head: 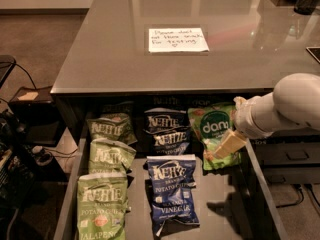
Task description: Pick green rice chip bag from top drawer and place on counter
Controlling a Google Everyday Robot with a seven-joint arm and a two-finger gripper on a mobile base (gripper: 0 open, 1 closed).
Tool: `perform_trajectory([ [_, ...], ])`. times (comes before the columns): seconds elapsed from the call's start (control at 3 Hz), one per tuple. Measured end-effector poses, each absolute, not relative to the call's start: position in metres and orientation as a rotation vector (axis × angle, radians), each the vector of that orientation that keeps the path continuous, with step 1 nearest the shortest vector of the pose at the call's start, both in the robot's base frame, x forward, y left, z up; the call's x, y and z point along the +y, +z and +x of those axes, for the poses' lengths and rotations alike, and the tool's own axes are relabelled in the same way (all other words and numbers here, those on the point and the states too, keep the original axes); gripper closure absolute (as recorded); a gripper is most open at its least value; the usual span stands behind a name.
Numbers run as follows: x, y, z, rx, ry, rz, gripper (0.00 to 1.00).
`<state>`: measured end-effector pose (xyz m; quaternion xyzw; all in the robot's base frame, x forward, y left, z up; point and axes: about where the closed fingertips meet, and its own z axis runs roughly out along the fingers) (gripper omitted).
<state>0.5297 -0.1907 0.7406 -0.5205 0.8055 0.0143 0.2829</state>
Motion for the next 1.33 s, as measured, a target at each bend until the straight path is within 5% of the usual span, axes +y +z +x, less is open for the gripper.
perform_trajectory([
  [1.33, -0.192, 0.661, 0.553, 2.343, 0.038, -1.249, 0.0],
])
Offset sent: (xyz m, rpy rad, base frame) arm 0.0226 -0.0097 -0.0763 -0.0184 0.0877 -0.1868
